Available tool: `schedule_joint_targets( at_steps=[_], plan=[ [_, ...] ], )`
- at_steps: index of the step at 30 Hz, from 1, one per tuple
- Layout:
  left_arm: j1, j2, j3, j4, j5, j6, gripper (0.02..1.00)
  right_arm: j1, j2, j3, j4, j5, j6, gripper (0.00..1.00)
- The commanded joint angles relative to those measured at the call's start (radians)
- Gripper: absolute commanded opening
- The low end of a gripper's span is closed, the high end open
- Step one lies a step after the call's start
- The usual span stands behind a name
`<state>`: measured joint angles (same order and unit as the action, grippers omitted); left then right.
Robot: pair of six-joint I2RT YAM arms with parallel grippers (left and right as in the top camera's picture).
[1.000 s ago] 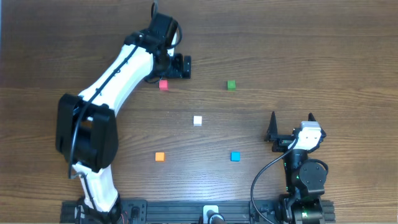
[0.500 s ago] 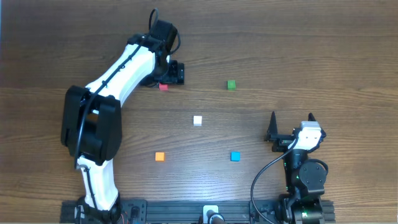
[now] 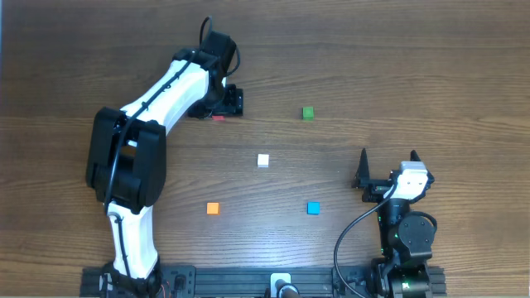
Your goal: Stack Cubes
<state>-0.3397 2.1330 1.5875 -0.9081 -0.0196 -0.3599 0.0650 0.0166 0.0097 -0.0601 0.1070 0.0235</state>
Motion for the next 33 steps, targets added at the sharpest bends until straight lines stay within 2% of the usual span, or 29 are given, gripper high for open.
schedule_joint_targets(
  at_steps=[1, 3, 9, 14, 20, 22, 25, 29, 33],
  plan=[
    [0.015, 0.038, -0.013, 0.002, -0.011, 0.011, 0.787, -0.007, -0.003, -0.005, -0.004, 0.006, 0.005, 0.991],
    [0.018, 0.043, -0.015, 0.003, -0.007, 0.011, 0.783, -0.007, -0.003, -0.005, -0.004, 0.006, 0.005, 0.993],
    [0.016, 0.048, -0.015, 0.014, 0.000, 0.011, 0.691, -0.007, -0.003, -0.005, -0.004, 0.006, 0.005, 0.989],
    [0.016, 0.050, -0.015, 0.017, 0.003, 0.011, 0.553, -0.007, -0.003, -0.005, -0.004, 0.006, 0.005, 0.993],
    [0.016, 0.050, -0.015, 0.018, 0.003, 0.011, 0.343, -0.007, -0.003, -0.005, -0.004, 0.006, 0.005, 0.991],
    [0.016, 0.050, -0.015, 0.018, 0.003, 0.010, 0.229, -0.007, -0.003, -0.005, -0.004, 0.006, 0.005, 0.993],
    [0.016, 0.047, -0.015, 0.016, 0.003, -0.011, 0.154, -0.007, -0.003, -0.005, -0.004, 0.006, 0.005, 0.993],
    [0.003, -0.009, -0.015, -0.031, 0.003, -0.113, 0.042, -0.007, -0.003, -0.005, -0.004, 0.006, 0.005, 0.993],
    [-0.056, -0.125, -0.015, -0.071, -0.001, -0.177, 0.038, -0.007, -0.003, -0.005, -0.004, 0.006, 0.005, 0.991]
  ],
)
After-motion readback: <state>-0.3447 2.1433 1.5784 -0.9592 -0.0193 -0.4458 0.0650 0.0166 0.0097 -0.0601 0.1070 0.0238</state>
